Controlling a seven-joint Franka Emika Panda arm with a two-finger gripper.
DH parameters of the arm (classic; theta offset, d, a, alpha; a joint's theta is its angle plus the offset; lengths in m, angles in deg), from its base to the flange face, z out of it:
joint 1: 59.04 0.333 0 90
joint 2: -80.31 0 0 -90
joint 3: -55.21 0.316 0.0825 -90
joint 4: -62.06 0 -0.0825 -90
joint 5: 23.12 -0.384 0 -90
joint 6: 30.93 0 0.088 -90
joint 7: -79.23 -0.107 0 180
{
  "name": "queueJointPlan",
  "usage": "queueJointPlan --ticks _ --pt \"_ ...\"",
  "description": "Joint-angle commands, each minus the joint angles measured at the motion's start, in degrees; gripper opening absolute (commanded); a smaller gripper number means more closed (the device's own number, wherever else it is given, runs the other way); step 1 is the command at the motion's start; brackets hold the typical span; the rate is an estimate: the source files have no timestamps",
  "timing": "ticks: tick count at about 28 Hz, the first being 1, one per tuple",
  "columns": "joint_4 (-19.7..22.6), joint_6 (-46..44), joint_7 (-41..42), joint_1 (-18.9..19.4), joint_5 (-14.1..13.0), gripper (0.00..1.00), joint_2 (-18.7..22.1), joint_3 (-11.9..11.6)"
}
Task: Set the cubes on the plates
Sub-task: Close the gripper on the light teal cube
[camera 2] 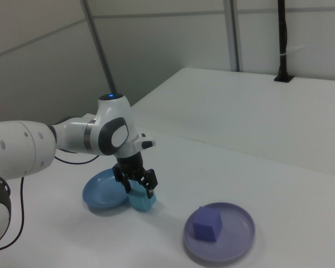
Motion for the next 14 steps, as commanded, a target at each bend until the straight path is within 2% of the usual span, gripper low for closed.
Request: queueJointPlan --ticks 1,2,4,9,14 --pt "0.47 1.35 -0.47 -0.14 0.02 0.42 0.1 -0.29" --pt "0.47 1.35 -0.56 0.21 0.02 0.29 0.1 -0.29" --pt "0.56 1.35 -0.56 0.38 0.1 0.2 0.1 -0.29" --pt "0.47 1.17 -0.65 0.47 0.02 0.1 0.36 -0.29" --pt "0.39 0.12 -0.82 0.38 -0.86 0.1 4.58 -0.03"
